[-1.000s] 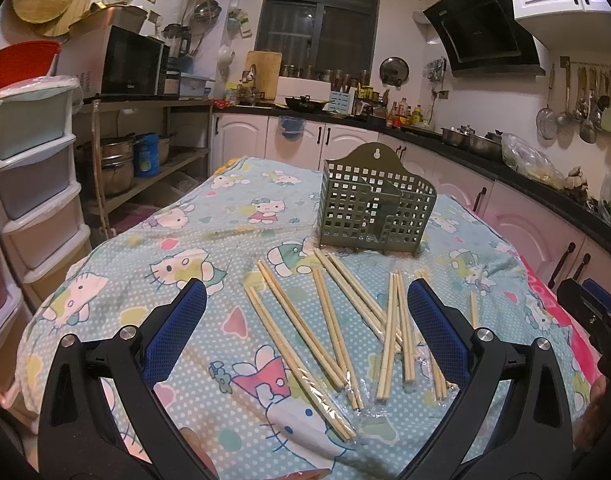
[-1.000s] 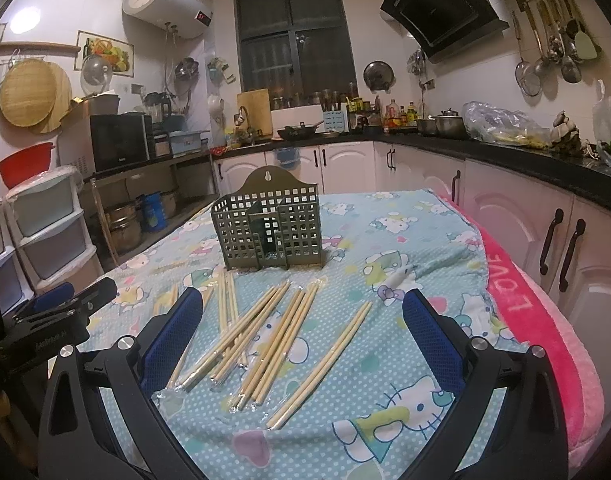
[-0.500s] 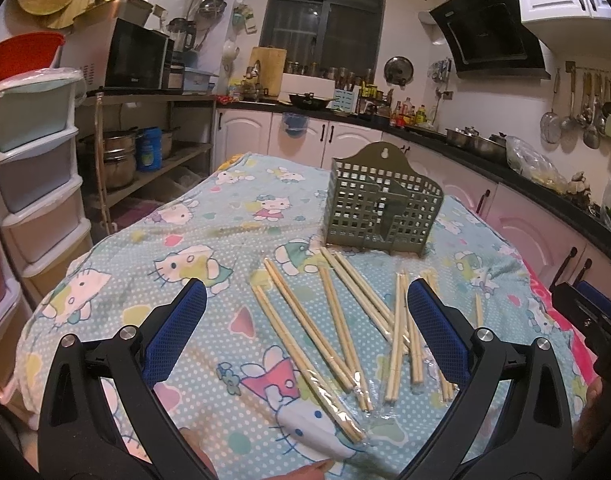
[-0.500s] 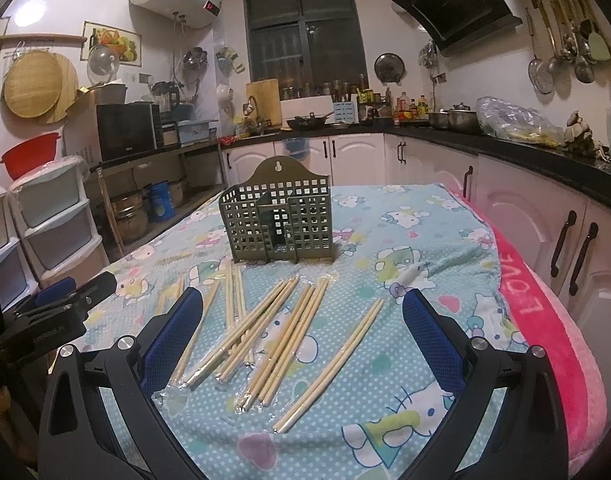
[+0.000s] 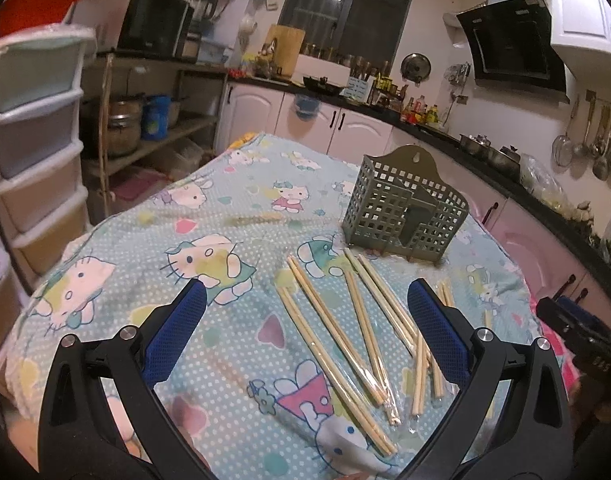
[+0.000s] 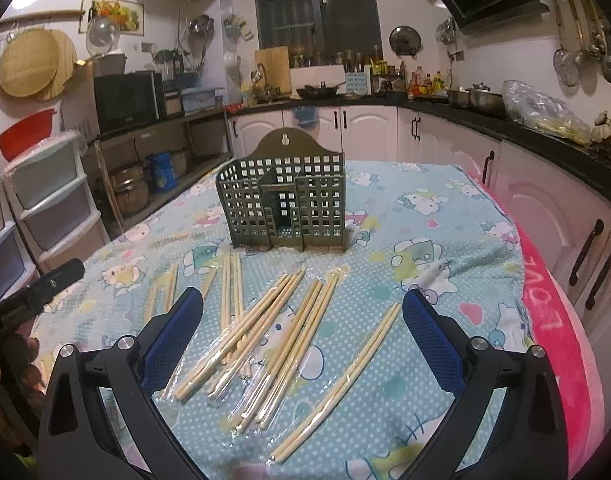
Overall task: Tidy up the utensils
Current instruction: 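Lower the right tool onto a wrapped chopstick and close it while the left tool grasps another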
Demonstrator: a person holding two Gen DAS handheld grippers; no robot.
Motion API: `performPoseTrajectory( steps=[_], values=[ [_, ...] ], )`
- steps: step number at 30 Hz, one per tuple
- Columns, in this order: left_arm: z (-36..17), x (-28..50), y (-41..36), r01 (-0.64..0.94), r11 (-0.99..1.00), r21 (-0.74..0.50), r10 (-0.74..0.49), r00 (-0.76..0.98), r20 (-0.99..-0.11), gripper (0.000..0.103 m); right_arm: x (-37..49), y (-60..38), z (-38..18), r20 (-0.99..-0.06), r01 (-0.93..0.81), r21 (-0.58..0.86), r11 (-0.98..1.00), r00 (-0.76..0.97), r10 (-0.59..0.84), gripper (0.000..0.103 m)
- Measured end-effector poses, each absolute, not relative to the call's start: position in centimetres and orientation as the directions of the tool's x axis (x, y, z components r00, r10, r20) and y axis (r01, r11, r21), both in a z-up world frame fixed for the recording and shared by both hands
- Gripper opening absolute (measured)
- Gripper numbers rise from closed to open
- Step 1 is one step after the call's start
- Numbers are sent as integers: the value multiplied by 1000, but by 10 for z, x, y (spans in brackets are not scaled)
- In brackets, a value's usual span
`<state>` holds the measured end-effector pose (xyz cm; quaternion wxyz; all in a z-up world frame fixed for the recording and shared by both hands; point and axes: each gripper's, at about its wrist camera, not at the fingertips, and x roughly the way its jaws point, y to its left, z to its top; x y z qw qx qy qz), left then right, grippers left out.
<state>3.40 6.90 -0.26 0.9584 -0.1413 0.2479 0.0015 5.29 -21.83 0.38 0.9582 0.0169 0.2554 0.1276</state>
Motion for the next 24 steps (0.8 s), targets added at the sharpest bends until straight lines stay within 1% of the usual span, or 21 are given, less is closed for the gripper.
performPoseTrajectory(
  steps=[2, 5, 7, 10, 11, 12, 13, 14, 16, 18, 19, 20, 21, 22, 24],
  values=[
    [-4, 44, 73, -81, 957, -278, -73, 860, -504, 92, 62, -217, 4, -503, -235, 96, 967, 827, 251, 97],
    [-6, 61, 76, -105, 963, -247, -50, 834, -549, 92, 78, -215, 3, -524, -232, 82, 969, 817, 240, 97],
    [-8, 70, 78, -97, 962, -254, -68, 820, -569, 92, 88, -214, 1, -538, -231, 76, 970, 809, 235, 97],
    [-10, 85, 77, -90, 965, -246, -81, 791, -606, 92, 107, -218, -3, -577, -218, 101, 971, 782, 236, 96],
    [-11, 90, 75, -86, 968, -235, -79, 787, -612, 92, 115, -221, -6, -595, -210, 120, 970, 767, 240, 94],
    [-11, 94, 73, -80, 971, -223, -78, 783, -618, 92, 121, -222, -9, -608, -202, 130, 971, 757, 239, 91],
    [-12, 100, 71, -70, 974, -216, -84, 772, -630, 92, 129, -224, -12, -629, -193, 137, 972, 741, 236, 83],
    [-14, 108, 68, -55, 976, -212, -99, 754, -650, 91, 135, -225, -15, -649, -188, 144, 972, 723, 236, 78],
    [-16, 123, 61, -28, 981, -193, -112, 726, -678, 86, 151, -227, -24, -688, -187, 180, 966, 677, 260, 72],
    [-21, 139, 59, -11, 981, -194, -132, 692, -709, 77, 167, -228, -32, -720, -185, 201, 962, 638, 273, 62],
    [-24, 145, 60, -7, 979, -203, -146, 675, -723, 76, 176, -228, -37, -738, -176, 205, 963, 619, 270, 59],
    [-27, 152, 59, -2, 978, -211, -158, 654, -740, 72, 187, -230, -44, -758, -161, 218, 962, 593, 271, 52],
    [-30, 158, 60, 1, 976, -219, -169, 638, -752, 62, 193, -231, -48, -770, -155, 230, 961, 575, 277, 44],
    [-36, 166, 62, 0, 972, -236, -187, 611, -769, 59, 201, -232, -53, -782, -149, 242, 959, 555, 284, 40],
    [-43, 173, 64, -5, 969, -247, -197, 585, -787, 57, 211, -235, -59, -793, -137, 247, 959, 540, 281, 36]
  ],
)
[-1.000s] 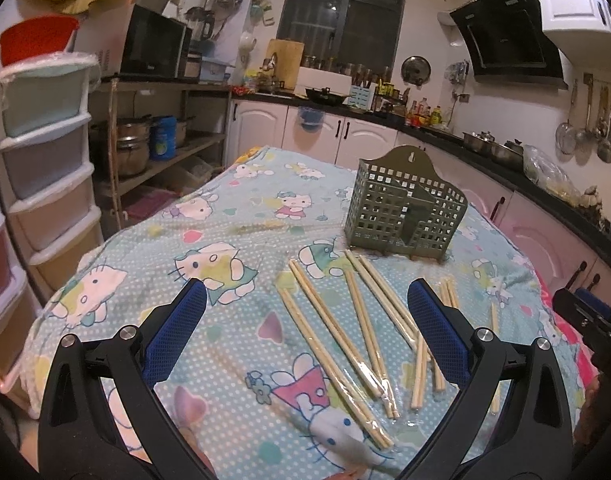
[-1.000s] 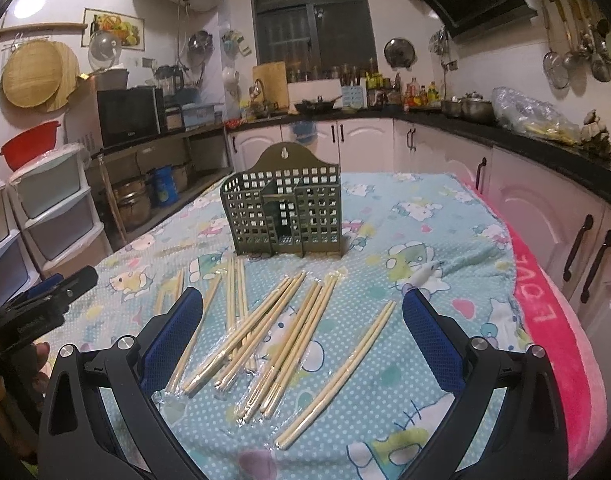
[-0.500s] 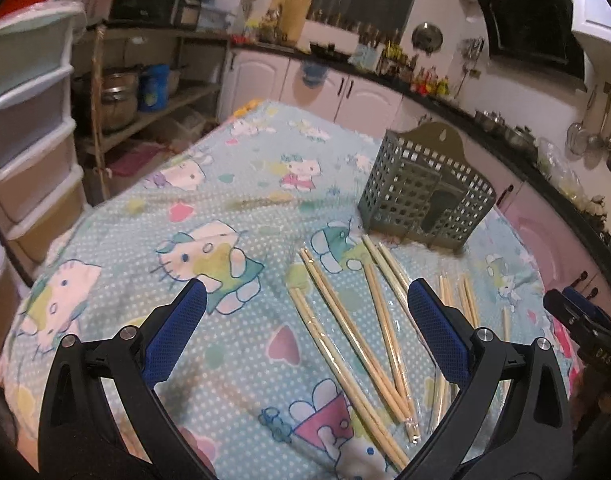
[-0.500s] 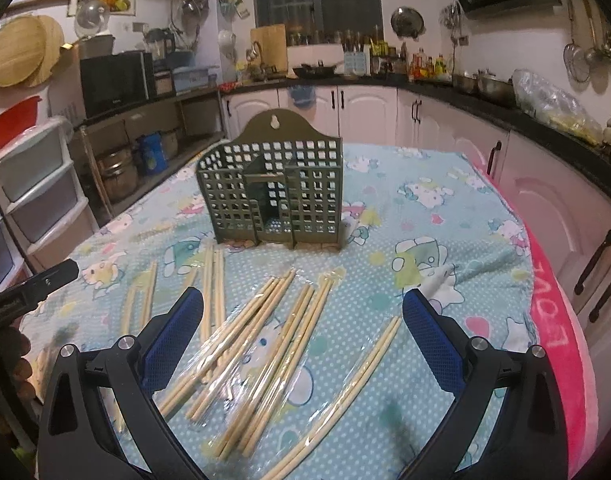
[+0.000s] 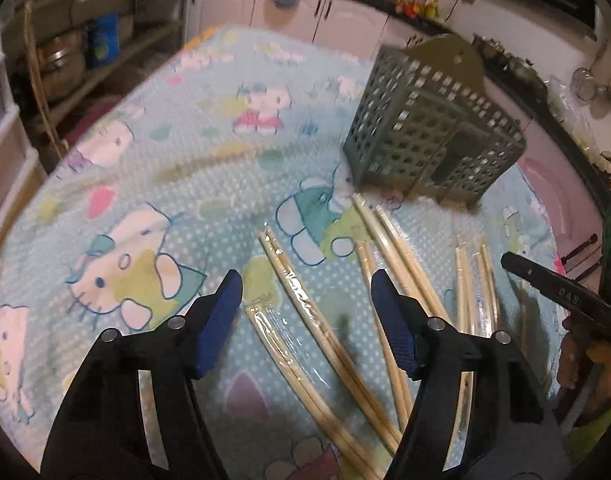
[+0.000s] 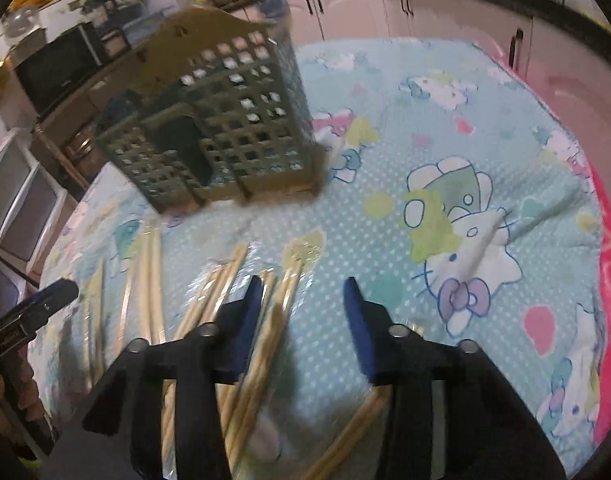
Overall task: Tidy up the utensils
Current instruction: 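Lower the right tool onto a wrapped chopstick and close it while the left tool grasps another, then lift the held chopstick with the right tool while the left tool lifts its chopstick toward the caddy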
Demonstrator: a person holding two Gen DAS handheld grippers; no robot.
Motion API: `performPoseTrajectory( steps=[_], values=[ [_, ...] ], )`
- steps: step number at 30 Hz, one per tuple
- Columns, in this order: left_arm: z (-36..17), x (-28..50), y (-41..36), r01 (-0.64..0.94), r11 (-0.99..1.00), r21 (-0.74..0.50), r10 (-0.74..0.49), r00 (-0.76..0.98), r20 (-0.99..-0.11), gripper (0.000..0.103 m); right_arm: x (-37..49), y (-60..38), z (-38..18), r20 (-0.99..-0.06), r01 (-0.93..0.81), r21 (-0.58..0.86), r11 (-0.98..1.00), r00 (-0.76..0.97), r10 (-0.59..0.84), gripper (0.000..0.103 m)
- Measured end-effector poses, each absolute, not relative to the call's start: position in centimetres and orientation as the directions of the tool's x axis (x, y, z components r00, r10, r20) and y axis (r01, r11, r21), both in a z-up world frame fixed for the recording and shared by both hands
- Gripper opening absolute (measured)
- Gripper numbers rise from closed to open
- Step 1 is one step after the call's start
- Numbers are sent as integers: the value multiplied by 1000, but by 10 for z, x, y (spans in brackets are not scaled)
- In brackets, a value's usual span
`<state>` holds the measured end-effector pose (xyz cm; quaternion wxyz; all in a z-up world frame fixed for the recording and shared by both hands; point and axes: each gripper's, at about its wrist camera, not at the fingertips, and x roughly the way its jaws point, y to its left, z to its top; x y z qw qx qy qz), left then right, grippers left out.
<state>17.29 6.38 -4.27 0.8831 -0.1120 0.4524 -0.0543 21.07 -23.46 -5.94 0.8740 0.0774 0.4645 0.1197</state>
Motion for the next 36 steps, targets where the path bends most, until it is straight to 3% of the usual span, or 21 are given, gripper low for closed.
performPoseTrajectory(
  steps=[2, 6, 18, 22, 25, 30, 36],
  values=[
    [-49, 179, 67, -5, 965, -261, -213, 563, -798, 49, 217, -235, -63, -801, -137, 247, 959, 528, 281, 30],
    [-60, 190, 70, -9, 953, -303, -251, 536, -806, 42, 226, -233, -66, -800, -149, 254, 956, 522, 294, 29],
    [-67, 207, 68, -26, 956, -292, -237, 517, -823, 37, 247, -225, -76, -819, -143, 225, 964, 508, 266, 30],
    [-67, 212, 65, -33, 963, -268, -213, 520, -827, 35, 245, -212, -76, -822, -168, 150, 974, 526, 217, 30],
    [-67, 214, 62, -44, 971, -234, -178, 522, -834, 28, 241, -205, -77, -820, -195, 97, 976, 540, 190, 21],
    [-67, 218, 61, -44, 982, -186, -134, 532, -836, 15, 238, -214, -77, -805, -210, 131, 969, 548, 227, 10],
    [-62, 227, 62, -37, 981, -191, -140, 546, -826, 5, 235, -235, -68, -768, -218, 241, 946, 553, 323, 8]
  ],
)
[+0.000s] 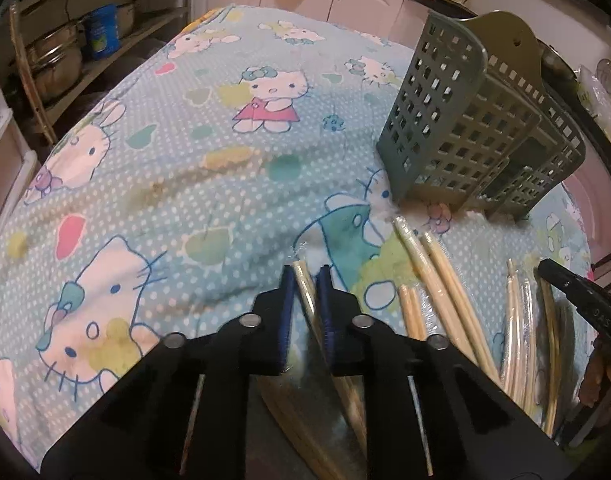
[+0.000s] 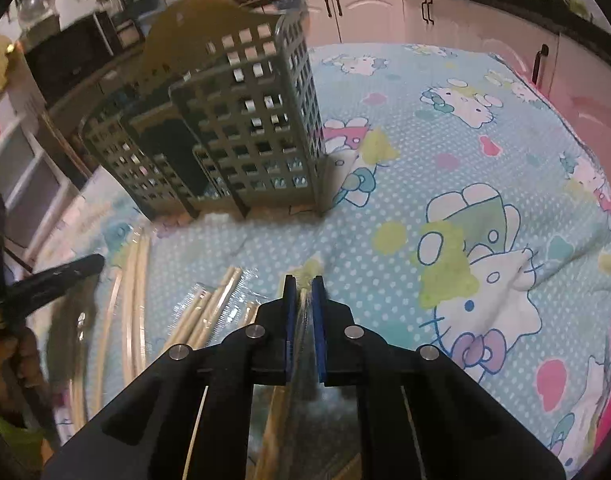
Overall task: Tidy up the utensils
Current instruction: 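Lift the held chopstick with the right tool while the left tool lifts its chopstick toward the caddy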
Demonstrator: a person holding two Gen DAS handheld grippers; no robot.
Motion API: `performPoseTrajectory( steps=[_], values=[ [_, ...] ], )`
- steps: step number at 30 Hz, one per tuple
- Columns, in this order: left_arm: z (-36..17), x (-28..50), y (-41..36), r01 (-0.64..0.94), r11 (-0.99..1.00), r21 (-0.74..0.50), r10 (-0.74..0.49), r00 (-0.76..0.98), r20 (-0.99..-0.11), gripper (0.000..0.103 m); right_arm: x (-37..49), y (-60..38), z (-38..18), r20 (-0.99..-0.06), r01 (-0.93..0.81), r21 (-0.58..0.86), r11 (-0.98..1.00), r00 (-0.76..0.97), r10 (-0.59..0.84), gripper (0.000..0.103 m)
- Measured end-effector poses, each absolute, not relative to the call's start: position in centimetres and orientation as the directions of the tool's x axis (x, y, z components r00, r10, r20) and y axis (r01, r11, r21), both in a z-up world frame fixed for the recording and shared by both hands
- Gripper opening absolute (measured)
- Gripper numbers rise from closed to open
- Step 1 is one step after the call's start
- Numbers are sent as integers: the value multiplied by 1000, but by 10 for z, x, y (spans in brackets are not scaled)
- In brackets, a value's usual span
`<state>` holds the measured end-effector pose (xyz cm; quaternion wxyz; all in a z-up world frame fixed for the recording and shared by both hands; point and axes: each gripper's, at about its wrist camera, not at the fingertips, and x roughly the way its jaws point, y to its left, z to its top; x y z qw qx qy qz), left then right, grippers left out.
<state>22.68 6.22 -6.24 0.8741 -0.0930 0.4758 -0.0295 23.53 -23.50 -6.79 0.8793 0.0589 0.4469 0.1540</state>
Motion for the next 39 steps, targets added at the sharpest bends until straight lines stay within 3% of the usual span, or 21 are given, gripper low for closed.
performPoseTrajectory(
  steps=[16, 39],
  values=[
    [37, 197, 42, 87, 960, -265, -242, 730, -639, 1, 201, -238, 14, -579, -361, 317, 877, 658, 481, 5],
    [153, 196, 9, 199, 964, -175, -258, 855, -449, 1, 198, -229, 143, -300, -448, 250, 859, 807, 508, 5]
  ],
)
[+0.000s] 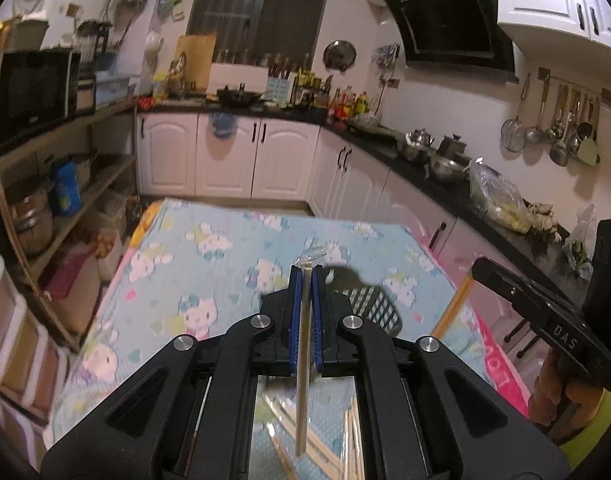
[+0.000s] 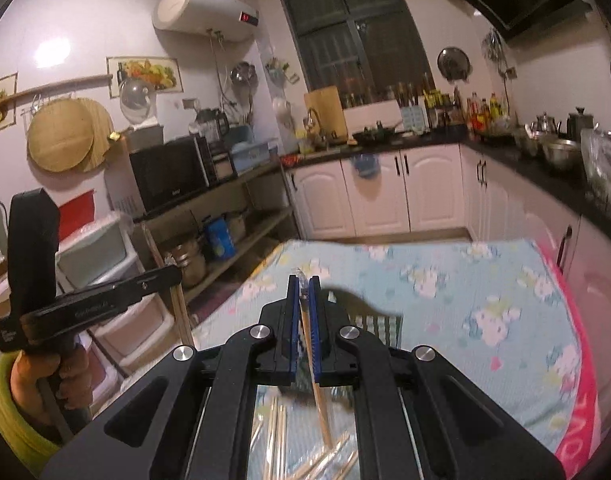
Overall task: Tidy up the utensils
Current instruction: 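Lift the held chopstick with the right tool while the left tool lifts its chopstick toward the caddy, then lower the right tool's chopstick into the green caddy and open while the left tool does likewise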
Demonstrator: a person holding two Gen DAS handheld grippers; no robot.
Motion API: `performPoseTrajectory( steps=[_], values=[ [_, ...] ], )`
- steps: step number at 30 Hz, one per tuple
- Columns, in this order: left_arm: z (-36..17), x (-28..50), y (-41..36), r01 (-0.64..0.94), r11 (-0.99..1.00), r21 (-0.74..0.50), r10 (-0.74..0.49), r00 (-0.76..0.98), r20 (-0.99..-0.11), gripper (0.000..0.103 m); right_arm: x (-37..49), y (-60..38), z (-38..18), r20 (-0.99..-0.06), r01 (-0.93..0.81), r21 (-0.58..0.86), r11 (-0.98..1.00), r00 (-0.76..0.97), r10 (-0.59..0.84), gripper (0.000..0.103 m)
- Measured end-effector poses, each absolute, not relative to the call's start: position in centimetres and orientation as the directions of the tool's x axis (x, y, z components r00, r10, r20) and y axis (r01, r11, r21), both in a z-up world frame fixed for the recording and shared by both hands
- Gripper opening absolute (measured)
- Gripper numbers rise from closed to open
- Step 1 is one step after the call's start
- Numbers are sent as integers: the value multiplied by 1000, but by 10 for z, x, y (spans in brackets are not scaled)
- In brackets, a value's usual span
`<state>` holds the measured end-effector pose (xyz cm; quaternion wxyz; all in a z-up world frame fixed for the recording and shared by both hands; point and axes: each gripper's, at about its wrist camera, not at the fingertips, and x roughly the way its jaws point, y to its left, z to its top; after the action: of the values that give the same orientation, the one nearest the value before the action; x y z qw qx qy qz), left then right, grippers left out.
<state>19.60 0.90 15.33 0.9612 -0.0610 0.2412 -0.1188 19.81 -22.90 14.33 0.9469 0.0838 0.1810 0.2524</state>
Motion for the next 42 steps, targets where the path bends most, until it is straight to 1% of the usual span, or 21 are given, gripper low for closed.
performPoseTrajectory(
  steps=[8, 12, 19, 23, 27, 32, 42],
  values=[
    [191, 219, -5, 181, 975, -127, -216, 903, -372, 1, 212, -239, 199, -199, -448, 223, 866, 848, 491, 5],
    [204, 233, -14, 159, 982, -100, -183, 928, -325, 1, 219, -242, 218, -171, -443, 197, 875, 863, 475, 5],
    [196, 264, -27, 133, 988, -78, -150, 943, -296, 1, 235, -255, 229, -142, -426, 191, 884, 879, 454, 5],
    [179, 277, -28, 135, 987, -92, -156, 944, -292, 1, 250, -260, 220, -147, -409, 219, 886, 884, 444, 5],
    [160, 285, -27, 137, 986, -91, -158, 938, -309, 1, 262, -256, 204, -161, -399, 227, 889, 885, 438, 5],
    [136, 287, -26, 151, 986, -67, -165, 931, -327, 1, 278, -249, 170, -199, -383, 240, 892, 880, 432, 5],
    [92, 291, -16, 170, 981, -92, -193, 903, -385, 1, 289, -242, 101, -278, -332, 284, 900, 869, 408, 5]
  ],
)
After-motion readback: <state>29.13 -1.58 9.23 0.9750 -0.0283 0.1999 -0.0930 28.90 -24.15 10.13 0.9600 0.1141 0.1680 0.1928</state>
